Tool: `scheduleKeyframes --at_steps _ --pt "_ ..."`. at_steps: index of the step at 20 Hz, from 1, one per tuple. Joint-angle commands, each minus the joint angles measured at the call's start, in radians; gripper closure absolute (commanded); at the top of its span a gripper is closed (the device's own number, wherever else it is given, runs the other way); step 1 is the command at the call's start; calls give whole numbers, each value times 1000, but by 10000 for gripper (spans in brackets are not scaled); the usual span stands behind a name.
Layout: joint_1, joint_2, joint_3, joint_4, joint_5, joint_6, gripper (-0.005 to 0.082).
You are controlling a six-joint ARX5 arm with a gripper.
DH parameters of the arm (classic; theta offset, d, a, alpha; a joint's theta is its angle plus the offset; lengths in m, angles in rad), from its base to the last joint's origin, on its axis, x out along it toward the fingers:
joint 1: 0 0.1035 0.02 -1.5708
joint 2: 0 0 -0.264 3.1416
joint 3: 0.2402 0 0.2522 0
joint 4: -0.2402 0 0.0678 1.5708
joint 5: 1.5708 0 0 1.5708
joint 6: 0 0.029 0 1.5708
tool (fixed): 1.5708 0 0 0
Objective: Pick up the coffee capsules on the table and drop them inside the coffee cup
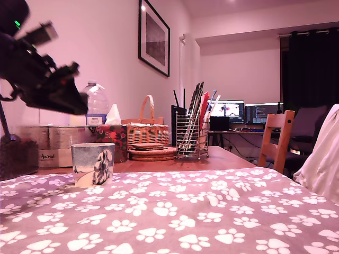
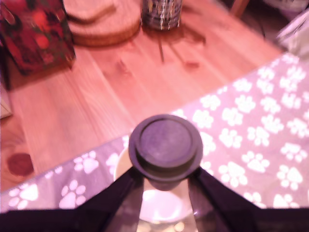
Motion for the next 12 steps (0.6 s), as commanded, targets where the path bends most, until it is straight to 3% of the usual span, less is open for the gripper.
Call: scheduleKeyframes --at_steps 1,12 --pt "-3 37 54 -30 4 10 542" --pt "-30 212 251 -249 1 33 542"
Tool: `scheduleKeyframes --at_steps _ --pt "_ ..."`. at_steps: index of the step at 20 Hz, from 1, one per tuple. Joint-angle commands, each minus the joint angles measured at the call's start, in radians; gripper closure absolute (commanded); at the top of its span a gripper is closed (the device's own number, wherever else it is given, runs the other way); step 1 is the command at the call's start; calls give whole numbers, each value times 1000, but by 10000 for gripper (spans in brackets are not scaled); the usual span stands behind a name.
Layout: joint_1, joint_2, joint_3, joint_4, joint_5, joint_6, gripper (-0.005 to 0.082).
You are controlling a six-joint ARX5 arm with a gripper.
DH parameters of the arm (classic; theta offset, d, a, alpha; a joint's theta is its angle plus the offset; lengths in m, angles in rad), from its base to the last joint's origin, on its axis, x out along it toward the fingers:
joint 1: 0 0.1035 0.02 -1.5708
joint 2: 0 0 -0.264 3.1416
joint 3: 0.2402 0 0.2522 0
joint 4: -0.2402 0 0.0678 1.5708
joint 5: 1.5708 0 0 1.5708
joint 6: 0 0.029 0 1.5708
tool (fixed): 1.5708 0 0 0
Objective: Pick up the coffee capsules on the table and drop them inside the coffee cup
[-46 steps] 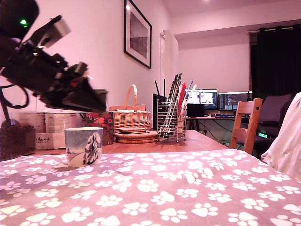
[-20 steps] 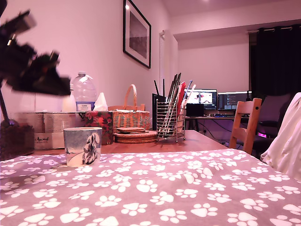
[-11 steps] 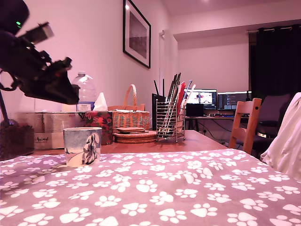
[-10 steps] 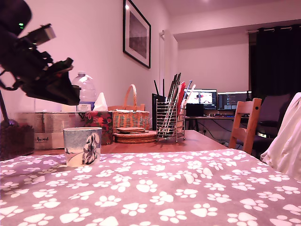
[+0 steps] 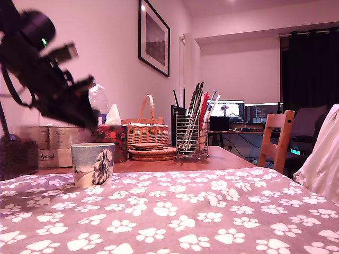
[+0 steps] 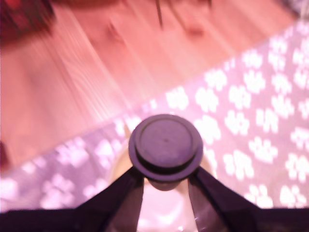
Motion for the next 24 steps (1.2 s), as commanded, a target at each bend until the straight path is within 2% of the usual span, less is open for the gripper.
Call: scheduleKeyframes --at_steps 1,5,16,18,22,24 --pt "-11 34 38 -29 -9 8 542" --pt "-24 77 87 -97 -60 10 542" --pt "-25 77 89 -178 -63 8 535" --pt "-25 77 89 -178 -63 8 490" --pt "-25 77 89 -179 -63 2 322" --pt "-25 77 89 -179 -63 2 323"
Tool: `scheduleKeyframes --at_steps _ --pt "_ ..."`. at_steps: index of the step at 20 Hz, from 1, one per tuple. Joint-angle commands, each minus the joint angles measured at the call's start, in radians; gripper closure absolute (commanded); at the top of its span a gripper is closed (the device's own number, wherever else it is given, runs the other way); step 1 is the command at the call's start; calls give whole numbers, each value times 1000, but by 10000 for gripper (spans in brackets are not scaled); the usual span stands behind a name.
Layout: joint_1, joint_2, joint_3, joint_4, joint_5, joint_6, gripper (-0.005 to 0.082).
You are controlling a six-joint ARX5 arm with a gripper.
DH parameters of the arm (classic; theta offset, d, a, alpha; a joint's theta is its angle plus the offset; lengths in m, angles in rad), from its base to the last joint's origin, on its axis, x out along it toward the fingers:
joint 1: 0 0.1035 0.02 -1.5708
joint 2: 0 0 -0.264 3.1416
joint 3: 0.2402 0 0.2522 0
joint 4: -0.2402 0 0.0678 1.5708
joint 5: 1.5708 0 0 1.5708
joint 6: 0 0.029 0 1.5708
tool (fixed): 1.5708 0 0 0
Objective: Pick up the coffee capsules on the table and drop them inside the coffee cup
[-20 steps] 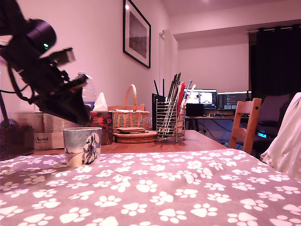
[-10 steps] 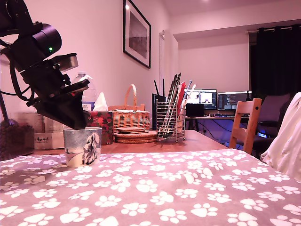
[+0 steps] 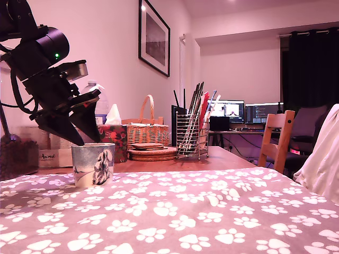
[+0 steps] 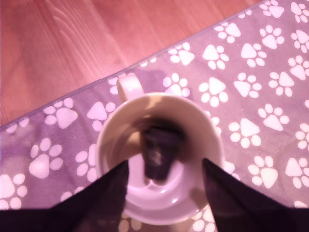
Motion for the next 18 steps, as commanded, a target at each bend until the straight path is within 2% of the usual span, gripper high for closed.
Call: scheduleKeyframes --at_steps 1,3,7,8,18 --pt "-3 18 0 2 1 -3 336" --pt "-3 16 0 1 1 -3 437" --pt "-3 3 0 0 5 -3 769" --pt "-3 0 0 2 9 -3 793" --pt "-3 -110 -1 20 12 -3 793"
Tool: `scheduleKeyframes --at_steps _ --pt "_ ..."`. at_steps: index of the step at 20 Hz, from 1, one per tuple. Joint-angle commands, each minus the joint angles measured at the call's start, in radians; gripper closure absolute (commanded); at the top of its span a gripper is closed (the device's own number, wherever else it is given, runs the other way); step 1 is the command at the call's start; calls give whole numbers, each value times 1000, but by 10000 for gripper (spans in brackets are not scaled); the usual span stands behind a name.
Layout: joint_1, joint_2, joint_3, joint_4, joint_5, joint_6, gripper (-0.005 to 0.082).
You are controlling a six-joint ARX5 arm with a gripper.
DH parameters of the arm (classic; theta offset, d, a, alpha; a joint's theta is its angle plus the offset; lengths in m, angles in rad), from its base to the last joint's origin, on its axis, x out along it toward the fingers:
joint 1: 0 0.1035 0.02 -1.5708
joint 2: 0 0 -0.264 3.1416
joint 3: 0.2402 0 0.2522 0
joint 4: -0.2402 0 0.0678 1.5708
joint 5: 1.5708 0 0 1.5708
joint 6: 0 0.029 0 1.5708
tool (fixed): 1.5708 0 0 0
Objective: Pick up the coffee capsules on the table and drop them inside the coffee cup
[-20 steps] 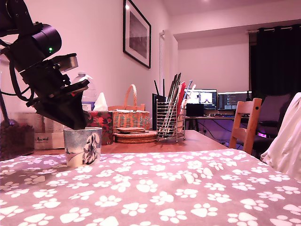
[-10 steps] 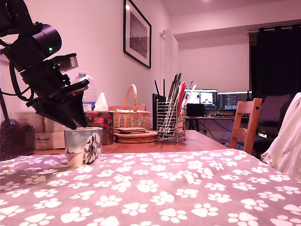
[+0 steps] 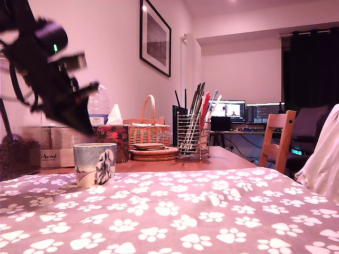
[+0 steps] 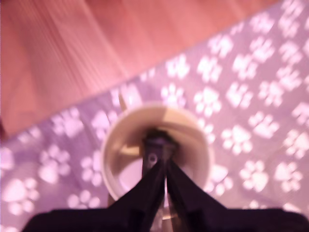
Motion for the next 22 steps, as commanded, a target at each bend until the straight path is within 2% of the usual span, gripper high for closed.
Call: scheduleKeyframes --at_steps 1,10,16,22 --pt "-2 -54 -1 17 4 -3 793" --pt "-3 -180 -38 39 18 -3 793" --pt "-2 -315 -244 114 19 -12 793" --pt "-2 -451 -452 160 19 -71 793"
